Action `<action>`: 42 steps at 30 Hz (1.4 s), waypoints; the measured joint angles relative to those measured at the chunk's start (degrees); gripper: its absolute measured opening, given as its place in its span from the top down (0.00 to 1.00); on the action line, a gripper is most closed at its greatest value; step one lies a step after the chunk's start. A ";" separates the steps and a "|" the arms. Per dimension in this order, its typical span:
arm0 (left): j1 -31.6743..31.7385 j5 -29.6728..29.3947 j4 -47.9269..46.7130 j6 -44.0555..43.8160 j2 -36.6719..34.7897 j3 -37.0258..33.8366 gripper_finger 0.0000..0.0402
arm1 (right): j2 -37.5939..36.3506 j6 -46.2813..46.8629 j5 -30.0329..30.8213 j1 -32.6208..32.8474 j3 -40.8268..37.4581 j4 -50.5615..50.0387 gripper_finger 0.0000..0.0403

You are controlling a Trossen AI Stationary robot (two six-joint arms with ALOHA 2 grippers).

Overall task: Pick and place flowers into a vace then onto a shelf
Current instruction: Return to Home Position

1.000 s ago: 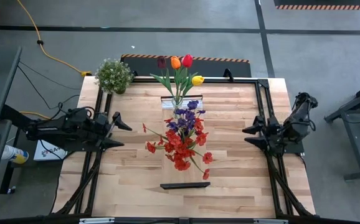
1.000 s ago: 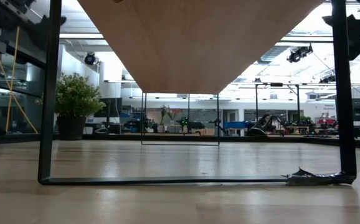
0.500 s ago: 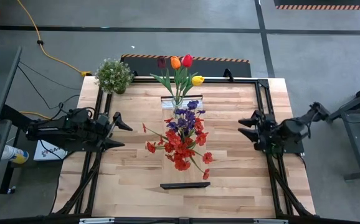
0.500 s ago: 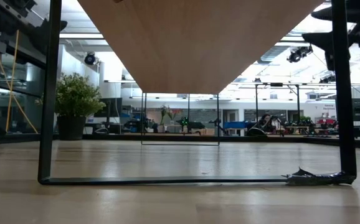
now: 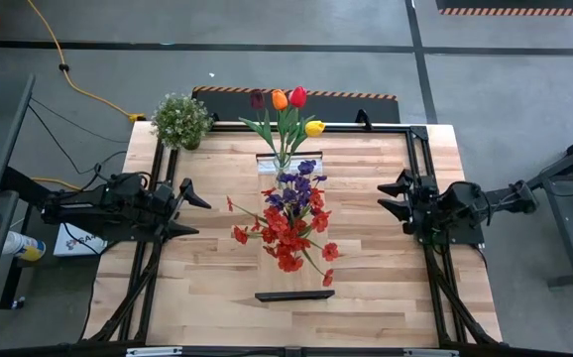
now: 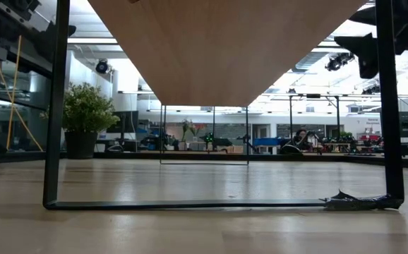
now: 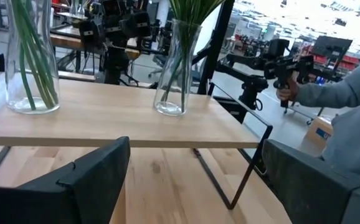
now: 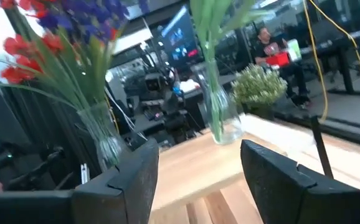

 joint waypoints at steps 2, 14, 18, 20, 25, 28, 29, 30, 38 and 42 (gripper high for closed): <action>0.00 0.02 0.08 1.00 0.00 0.00 0.01 | -0.01 -0.57 -1.51 -1.04 0.07 0.65 0.46; 0.02 -0.22 1.58 6.97 0.00 -0.17 0.01 | 0.08 -1.50 -4.59 -2.56 -4.92 11.21 0.46; 0.00 -0.20 8.67 8.15 0.00 -4.48 0.01 | 0.07 -1.81 -4.83 -2.56 -4.94 11.85 0.46; 0.00 -0.39 12.12 7.76 -0.02 -7.43 0.01 | 0.07 -1.81 -4.88 -2.56 -4.94 11.82 0.47; 0.00 -0.74 16.92 3.84 0.01 -13.10 0.01 | 0.07 -1.57 -5.07 -2.56 -4.94 11.82 0.47; 0.02 -0.83 17.76 4.21 0.02 -13.16 0.01 | 0.07 -1.59 -5.00 -2.56 -4.94 11.82 0.47; 0.02 -0.89 17.36 4.59 0.04 -13.16 0.01 | 0.07 -1.72 -5.01 -2.56 -4.94 11.82 0.47; 0.02 -0.90 17.03 5.14 0.02 -13.16 0.01 | 0.07 -1.89 -5.02 -2.56 -4.94 11.81 0.46; 0.02 -2.16 17.00 6.17 0.26 -13.22 0.01 | 0.07 -2.46 -4.36 -2.56 -4.96 7.47 0.47; 0.02 -3.26 16.91 6.24 0.24 -13.25 0.01 | 0.07 -3.94 -2.53 -2.56 -4.96 7.05 0.47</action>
